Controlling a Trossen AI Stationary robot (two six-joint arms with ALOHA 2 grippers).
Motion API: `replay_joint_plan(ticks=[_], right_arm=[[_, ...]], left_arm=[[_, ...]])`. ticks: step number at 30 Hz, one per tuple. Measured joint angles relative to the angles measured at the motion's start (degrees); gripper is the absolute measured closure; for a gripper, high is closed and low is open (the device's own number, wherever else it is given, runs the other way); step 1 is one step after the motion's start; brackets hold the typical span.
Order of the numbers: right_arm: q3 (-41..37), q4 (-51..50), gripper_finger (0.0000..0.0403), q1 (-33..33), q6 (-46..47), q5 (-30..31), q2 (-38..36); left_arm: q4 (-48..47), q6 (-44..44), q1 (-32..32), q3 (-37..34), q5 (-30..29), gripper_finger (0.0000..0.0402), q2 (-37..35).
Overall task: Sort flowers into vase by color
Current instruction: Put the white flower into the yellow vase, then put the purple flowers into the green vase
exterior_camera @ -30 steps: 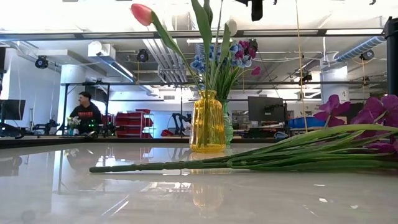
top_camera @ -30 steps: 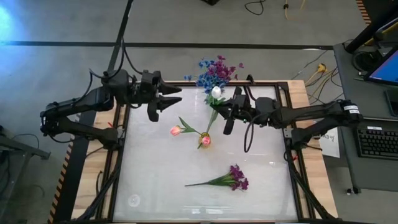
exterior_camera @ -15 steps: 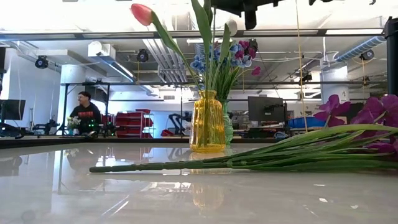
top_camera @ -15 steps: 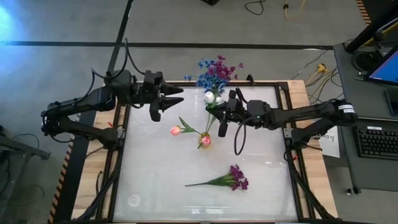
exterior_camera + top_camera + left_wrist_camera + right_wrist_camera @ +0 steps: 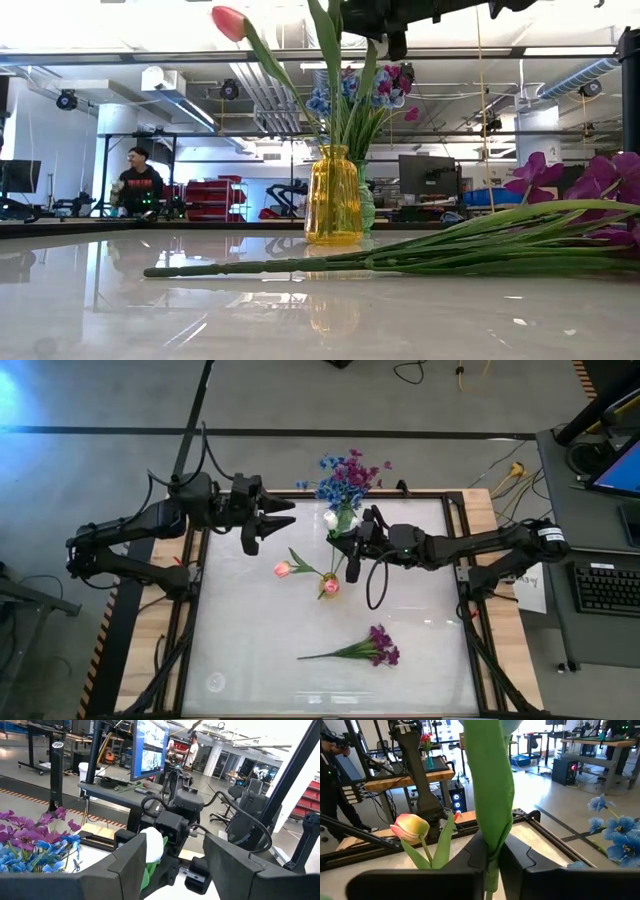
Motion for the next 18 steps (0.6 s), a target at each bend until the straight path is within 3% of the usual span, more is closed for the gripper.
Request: replay_joint_plan(ticks=[18], right_arm=[[0.02,-0.87,0.0231,0.15,2.33,-0.46,-1.61]], left_arm=[[-0.84,0.79,0.01,-0.02,-1.14,0.0217,0.00]])
